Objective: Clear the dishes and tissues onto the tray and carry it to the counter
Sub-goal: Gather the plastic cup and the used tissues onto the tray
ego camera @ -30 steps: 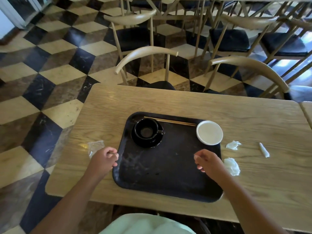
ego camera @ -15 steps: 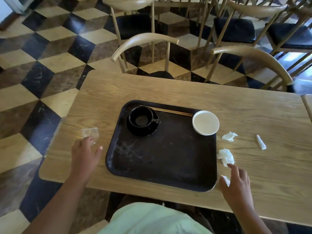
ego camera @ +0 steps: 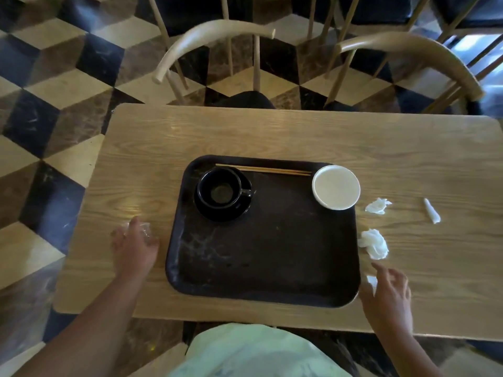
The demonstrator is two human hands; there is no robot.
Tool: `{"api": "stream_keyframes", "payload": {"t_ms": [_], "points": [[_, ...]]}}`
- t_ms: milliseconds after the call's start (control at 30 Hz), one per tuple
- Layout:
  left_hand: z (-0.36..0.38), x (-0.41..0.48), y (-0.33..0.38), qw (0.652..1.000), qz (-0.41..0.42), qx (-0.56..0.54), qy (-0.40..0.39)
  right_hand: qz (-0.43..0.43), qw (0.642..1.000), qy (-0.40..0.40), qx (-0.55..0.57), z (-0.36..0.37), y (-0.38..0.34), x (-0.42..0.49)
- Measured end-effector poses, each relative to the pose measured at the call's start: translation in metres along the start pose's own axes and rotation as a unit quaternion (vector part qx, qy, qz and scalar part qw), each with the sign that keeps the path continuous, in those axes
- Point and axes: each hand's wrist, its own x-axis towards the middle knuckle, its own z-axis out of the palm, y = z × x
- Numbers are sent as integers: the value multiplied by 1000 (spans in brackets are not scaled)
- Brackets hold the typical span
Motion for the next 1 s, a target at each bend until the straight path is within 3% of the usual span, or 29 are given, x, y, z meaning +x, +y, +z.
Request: {"api": "stream_keyframes", "payload": {"t_ms": [200,433,600,767,1000], "points": [[9,-4,0,999,16,22,24,-7,999,-31,-36,-1,10,0],[3,-21,12,998,5,-60,15,-19,998,-52,20,-4,10,8],[-8,-36,25,994,9,-104,21,-23,998,4,66,-23,-4,22],[-16,-43,34,991,16,-125,44,-46,998,29,39,-32,-24,47],[-3,-53,55,988,87,-126,23,-28,999,-10,-19,-23,-40,73]]}}
